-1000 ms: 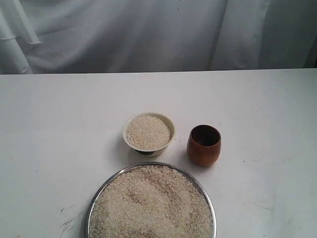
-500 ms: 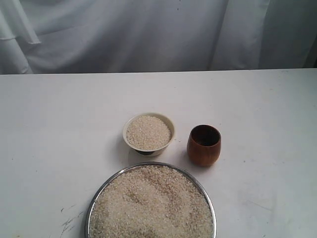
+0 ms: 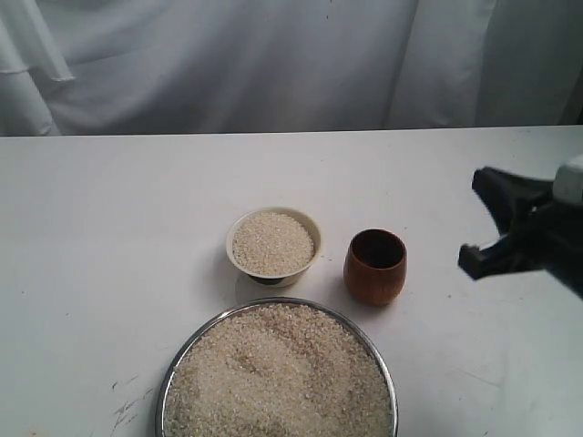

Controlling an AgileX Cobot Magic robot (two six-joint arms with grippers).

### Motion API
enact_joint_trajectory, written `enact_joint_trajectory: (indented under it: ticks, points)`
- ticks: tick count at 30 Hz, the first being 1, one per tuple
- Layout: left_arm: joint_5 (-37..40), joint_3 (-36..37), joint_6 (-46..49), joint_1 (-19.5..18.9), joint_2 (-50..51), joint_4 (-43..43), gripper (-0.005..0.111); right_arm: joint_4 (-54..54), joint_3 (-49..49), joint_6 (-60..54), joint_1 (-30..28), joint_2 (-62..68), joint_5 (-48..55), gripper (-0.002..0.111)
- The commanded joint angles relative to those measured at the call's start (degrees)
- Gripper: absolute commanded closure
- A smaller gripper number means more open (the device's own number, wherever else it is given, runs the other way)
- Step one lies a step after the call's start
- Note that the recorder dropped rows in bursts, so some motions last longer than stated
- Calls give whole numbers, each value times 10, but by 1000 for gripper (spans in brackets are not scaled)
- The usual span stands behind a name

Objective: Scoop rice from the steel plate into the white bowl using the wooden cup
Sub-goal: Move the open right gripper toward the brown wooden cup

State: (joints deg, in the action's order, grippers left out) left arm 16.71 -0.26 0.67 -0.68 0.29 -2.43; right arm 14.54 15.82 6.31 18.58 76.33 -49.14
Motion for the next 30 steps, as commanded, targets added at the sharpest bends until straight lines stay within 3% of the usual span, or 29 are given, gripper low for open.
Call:
enact_joint_trajectory:
  ticks: [1, 12, 16, 19, 22, 23, 30]
  points:
    - [-4, 3, -2, 1, -3, 0, 107, 8, -53, -4, 21, 66, -103, 108]
    - [-4, 3, -2, 1, -3, 0, 107, 56, -59, 14, 25, 113, -89, 105]
    - [-4, 3, -2, 1, -3, 0, 107, 63, -54, 14, 25, 113, -54, 82]
    - [-4, 3, -2, 1, -3, 0, 107, 69, -41, 11, 25, 113, -14, 52]
    - [-4, 3, -2, 1, -3, 0, 107, 41, -22, -69, 25, 116, 10, 12]
    - [-4, 3, -2, 1, -3, 0, 107, 43, -14, -87, 25, 120, 11, 5]
    - [-4, 3, -2, 1, -3, 0, 107, 213, 57, -47, -6, 187, 40, 3]
